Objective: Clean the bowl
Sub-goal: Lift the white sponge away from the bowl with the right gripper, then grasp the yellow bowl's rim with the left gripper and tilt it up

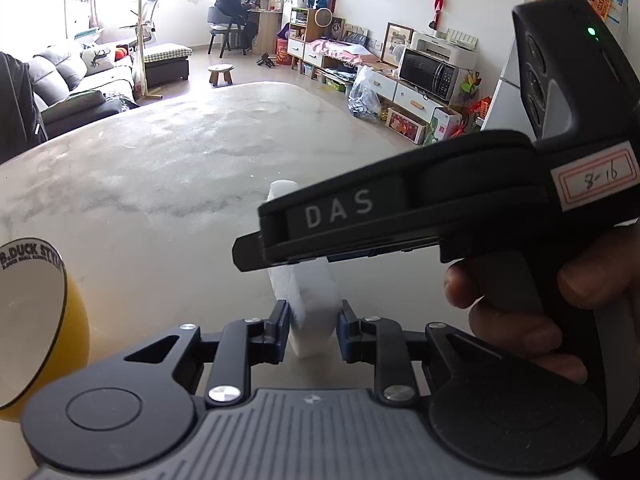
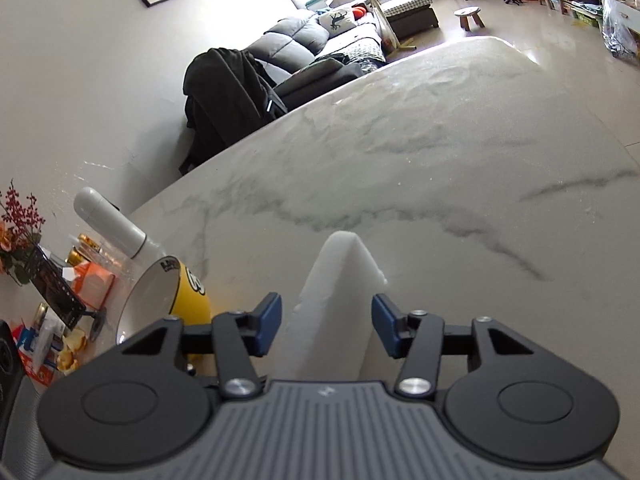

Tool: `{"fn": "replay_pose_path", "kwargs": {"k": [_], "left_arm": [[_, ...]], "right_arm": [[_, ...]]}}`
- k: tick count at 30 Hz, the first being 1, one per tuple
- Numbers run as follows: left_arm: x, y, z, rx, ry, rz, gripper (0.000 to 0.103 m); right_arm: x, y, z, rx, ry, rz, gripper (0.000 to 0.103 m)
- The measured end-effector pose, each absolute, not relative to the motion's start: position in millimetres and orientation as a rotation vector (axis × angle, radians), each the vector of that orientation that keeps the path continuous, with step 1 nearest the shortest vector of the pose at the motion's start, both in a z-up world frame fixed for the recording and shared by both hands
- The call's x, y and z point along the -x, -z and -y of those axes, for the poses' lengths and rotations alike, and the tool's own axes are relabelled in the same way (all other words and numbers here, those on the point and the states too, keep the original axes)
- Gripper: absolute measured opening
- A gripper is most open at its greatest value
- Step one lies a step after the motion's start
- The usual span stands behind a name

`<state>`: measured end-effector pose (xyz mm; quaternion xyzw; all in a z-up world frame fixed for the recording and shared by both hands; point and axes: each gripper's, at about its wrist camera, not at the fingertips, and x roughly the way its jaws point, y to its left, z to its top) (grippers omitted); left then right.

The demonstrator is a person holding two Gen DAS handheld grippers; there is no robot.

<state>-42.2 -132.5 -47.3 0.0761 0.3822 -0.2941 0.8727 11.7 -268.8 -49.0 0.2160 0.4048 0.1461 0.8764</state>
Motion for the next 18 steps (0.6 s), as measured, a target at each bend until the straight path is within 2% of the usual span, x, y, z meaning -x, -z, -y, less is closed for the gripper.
{"fn": "replay_pose_path", "kwargs": {"k": [1, 4, 6, 11, 12, 18], "left_arm": [[42.3, 47.3, 131.0, -0.159, 0.614, -0.799, 0.025], [42.1, 45.8, 122.3, -0.155, 0.6, -0.802, 0.029], [42.4, 43.7, 113.3, -0.149, 0.574, -0.805, 0.034], [47.5, 35.1, 103.2, -0.184, 0.507, -0.778, 0.035], [48.7, 32.3, 102.9, -0.2, 0.49, -0.765, 0.035], [49.5, 12.5, 92.8, -0.26, 0.337, -0.658, 0.035]], "right_arm": [[-11.6, 49.9, 267.5, -0.443, -0.301, -0.847, 0.05], [-12.4, 53.2, 266.4, -0.418, -0.278, -0.848, 0.038], [-12.9, 55.0, 267.8, -0.429, -0.281, -0.843, 0.031], [-13.5, 54.2, 272.7, -0.483, -0.336, -0.831, 0.029], [-13.4, 51.8, 270.3, -0.475, -0.34, -0.823, 0.026], [-18.1, 40.4, 259.2, -0.398, -0.329, -0.794, 0.026]]}}
